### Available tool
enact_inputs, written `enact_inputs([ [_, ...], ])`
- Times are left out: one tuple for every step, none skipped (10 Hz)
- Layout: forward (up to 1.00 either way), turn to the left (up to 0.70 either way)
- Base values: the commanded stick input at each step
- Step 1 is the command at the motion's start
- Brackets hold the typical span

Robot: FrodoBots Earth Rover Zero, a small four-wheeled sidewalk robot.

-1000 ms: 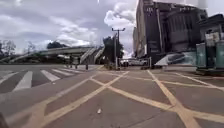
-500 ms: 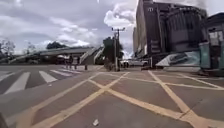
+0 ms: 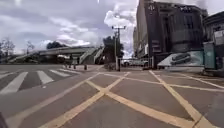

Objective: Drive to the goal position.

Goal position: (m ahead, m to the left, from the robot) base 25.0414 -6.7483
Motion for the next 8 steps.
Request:
enact_inputs([
  [0.45, 0.27],
  [0.45, 0.27],
  [0.45, 0.27],
  [0.45, 0.26],
  [0.45, 0.17],
  [0.45, 0.0],
  [0.45, 0.0],
  [0.45, 0.0],
])
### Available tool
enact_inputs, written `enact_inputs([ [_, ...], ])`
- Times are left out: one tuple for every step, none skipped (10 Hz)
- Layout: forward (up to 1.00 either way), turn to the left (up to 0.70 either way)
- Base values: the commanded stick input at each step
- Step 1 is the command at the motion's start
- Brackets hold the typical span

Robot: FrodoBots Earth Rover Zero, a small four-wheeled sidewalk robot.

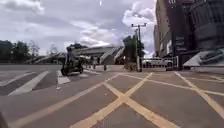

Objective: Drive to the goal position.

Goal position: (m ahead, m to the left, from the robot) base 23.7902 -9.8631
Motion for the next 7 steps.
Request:
enact_inputs([
  [0.45, 0.0],
  [0.45, 0.0],
  [0.45, 0.0],
  [0.45, 0.0],
  [0.45, 0.0],
  [0.45, 0.0],
  [0.45, 0.0],
])
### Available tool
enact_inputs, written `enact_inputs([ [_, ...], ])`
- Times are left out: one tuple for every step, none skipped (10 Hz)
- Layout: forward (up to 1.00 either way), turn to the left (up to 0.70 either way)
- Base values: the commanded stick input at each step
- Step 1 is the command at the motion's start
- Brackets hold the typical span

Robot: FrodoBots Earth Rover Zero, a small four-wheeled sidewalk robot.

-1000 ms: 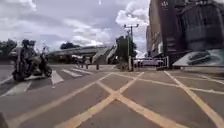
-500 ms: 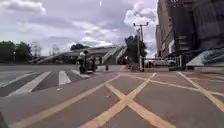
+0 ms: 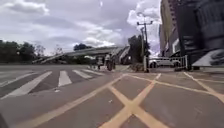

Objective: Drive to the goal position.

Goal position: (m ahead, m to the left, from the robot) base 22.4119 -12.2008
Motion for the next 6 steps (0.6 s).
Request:
enact_inputs([
  [0.45, 0.0],
  [0.45, 0.0],
  [0.45, 0.0],
  [0.45, 0.0],
  [0.45, 0.0],
  [0.45, 0.0],
])
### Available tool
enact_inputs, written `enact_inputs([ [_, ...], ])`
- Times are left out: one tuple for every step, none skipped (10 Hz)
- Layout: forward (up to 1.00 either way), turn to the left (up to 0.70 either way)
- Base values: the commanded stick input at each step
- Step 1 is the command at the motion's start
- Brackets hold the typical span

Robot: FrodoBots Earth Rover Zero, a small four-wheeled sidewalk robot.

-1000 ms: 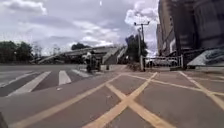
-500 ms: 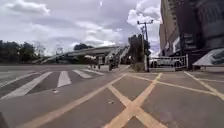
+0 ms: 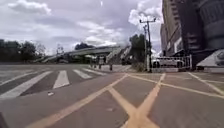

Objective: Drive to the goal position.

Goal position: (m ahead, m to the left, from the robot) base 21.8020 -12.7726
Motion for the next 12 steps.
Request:
enact_inputs([
  [0.45, 0.0],
  [0.45, 0.0],
  [0.45, 0.0],
  [0.45, 0.0],
  [0.45, 0.0],
  [0.45, 0.0],
  [0.45, 0.0],
  [0.45, 0.0],
  [0.45, 0.0],
  [0.45, 0.0],
  [0.45, 0.0],
  [0.45, 0.0],
])
